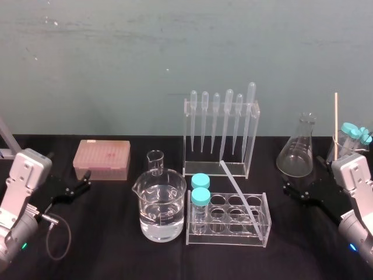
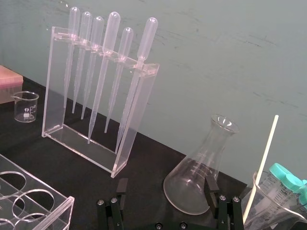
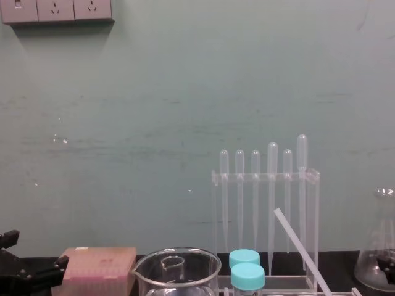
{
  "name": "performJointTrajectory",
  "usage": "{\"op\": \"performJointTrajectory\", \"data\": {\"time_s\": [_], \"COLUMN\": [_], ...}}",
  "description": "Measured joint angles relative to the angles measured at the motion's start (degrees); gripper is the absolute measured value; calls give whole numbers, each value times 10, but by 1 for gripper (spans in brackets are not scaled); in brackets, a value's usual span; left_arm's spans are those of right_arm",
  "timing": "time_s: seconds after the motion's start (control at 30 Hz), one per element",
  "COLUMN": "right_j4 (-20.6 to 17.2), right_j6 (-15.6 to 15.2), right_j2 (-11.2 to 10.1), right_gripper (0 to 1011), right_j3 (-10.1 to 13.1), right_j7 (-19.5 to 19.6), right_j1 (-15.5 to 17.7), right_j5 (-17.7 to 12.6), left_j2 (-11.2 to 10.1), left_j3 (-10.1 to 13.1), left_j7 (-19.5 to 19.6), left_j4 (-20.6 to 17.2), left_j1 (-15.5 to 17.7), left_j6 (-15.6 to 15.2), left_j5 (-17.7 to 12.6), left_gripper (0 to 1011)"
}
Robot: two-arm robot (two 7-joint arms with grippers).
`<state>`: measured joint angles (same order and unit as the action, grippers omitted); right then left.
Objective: Pick up the stirring rod with one hand, then place it down.
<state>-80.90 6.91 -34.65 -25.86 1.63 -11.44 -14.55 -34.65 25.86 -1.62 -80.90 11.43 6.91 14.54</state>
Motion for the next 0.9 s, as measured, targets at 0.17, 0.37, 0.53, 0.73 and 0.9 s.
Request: {"op": "performJointTrajectory", "data": {"time_s": [0.17,0.37,0.53,0.73,0.9], "right_j4": [0,0,0,0,0], "right_j6": [0,0,0,0,0], "right_j2": [0,0,0,0,0], "right_gripper": [1000,1000,1000,1000,1000], "right_j3": [0,0,0,0,0], "right_j7": [0,0,0,0,0], "right_j1": [0,0,0,0,0], "right_j5": [0,0,0,0,0], "left_j2": [0,0,0,0,0], "left_j3": [0,0,0,0,0], "left_j7": [0,0,0,0,0], "left_j4": [0,0,0,0,0], "left_j1": [0,0,0,0,0], "left_j6": [0,0,0,0,0], "left_j5": [0,0,0,0,0], "left_gripper": [1000,1000,1000,1000,1000]}}
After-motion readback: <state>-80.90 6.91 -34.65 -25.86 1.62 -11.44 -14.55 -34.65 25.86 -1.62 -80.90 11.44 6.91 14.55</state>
